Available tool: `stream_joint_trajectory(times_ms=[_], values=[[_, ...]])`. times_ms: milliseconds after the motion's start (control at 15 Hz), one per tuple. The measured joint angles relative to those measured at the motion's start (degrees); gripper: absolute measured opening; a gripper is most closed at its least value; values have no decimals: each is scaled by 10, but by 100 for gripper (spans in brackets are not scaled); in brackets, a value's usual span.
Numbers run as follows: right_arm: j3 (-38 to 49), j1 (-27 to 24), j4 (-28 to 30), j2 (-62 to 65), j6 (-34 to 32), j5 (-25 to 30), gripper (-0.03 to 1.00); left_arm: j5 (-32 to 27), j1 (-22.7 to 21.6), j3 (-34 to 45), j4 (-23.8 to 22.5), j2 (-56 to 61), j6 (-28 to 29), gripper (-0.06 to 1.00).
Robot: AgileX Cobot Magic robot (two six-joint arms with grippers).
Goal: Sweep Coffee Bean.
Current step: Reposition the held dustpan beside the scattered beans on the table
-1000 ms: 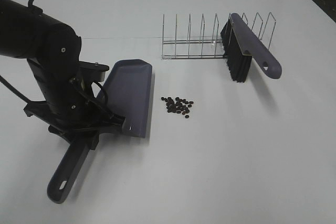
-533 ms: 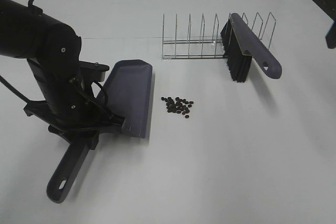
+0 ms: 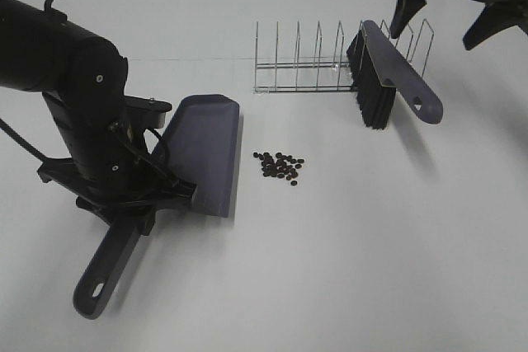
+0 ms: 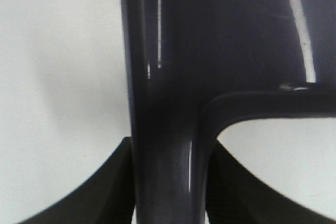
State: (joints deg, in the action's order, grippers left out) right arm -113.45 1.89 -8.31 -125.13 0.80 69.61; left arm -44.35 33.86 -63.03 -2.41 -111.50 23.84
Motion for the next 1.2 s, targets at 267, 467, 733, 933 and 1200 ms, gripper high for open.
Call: stream_joint_trajectory(times_ms=[267, 467, 733, 933, 1200], values=[[-132, 26, -5, -154, 2, 1, 93, 0, 0, 0, 1, 0, 0, 31], [-140, 26, -7, -187, 6, 1, 93, 0, 0, 0, 1, 0, 0, 31], [-142, 26, -12, -189, 11, 1, 85, 0, 0, 0, 1, 0, 0, 31], [-142, 26, -13, -189, 14, 1, 67, 0, 0, 0, 1, 0, 0, 31], [-142, 26, -7, -189, 11, 1, 28, 0, 0, 0, 1, 0, 0, 31]])
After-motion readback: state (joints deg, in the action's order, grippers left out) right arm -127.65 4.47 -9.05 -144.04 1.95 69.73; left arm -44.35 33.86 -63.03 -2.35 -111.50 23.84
